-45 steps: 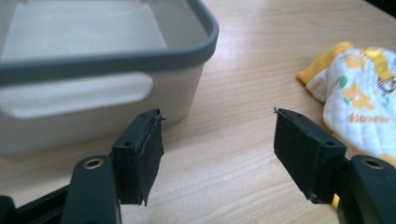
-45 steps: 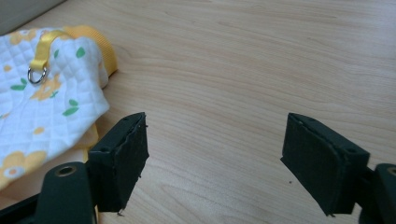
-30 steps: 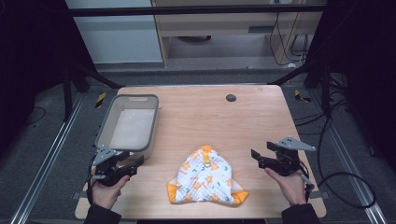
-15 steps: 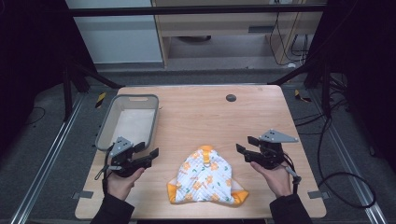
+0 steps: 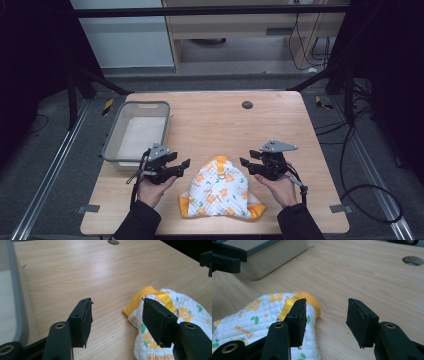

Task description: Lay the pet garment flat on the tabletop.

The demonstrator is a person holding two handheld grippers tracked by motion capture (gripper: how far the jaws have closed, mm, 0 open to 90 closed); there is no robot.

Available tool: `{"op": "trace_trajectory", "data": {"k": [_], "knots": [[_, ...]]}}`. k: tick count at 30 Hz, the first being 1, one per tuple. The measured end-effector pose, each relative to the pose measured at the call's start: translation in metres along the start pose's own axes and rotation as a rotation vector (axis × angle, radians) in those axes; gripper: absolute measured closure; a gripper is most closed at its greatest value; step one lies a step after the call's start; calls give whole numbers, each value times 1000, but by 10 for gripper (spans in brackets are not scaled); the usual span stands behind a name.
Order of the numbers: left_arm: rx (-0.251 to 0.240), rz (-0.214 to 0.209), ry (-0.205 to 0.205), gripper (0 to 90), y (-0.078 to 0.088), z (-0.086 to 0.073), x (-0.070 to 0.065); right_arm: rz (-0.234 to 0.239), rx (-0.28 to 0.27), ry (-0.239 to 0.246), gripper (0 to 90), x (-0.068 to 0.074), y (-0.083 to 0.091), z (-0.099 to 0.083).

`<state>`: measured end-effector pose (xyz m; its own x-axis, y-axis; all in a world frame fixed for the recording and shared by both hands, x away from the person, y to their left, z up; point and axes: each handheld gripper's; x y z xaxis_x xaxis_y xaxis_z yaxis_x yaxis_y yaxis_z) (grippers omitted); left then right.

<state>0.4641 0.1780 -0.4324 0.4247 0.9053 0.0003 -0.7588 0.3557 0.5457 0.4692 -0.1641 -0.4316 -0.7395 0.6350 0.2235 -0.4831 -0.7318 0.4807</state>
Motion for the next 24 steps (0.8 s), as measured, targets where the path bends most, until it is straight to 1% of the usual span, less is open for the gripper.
{"op": "trace_trajectory", "data": {"k": [4, 6, 8, 11, 17, 18, 22, 24], "knots": [[20, -18, -18, 424, -7, -3, -5, 14, 17, -7, 508, 0, -5, -5], [33, -28, -19, 426, -11, -6, -8, 19, 28, -10, 510, 0, -8, -8], [48, -32, -41, 426, -15, -7, -12, 24, 48, -5, 512, 0, -12, -12], [56, -44, -53, 426, -19, -8, -17, 31, 58, -8, 516, 1, -15, -14], [95, -55, -81, 430, -32, -13, -26, 55, 97, -5, 521, 2, -23, -20], [101, -62, -85, 432, -34, -14, -27, 60, 104, -8, 522, 1, -25, -21], [122, -59, -96, 447, -40, -17, -30, 68, 133, -14, 535, 1, -30, -26], [132, -65, -88, 465, -43, -19, -30, 68, 152, 0, 544, 1, -33, -27]]}}
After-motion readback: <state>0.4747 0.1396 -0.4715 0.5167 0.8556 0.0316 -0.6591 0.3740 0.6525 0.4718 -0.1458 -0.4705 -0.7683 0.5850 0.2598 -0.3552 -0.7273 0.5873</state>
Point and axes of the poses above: each handheld gripper's, and its own axes: y roughly backward along the jaws, z roughly out of its top, x roughly to its left, and after that the axes turned 12 degrees about z, right-handed
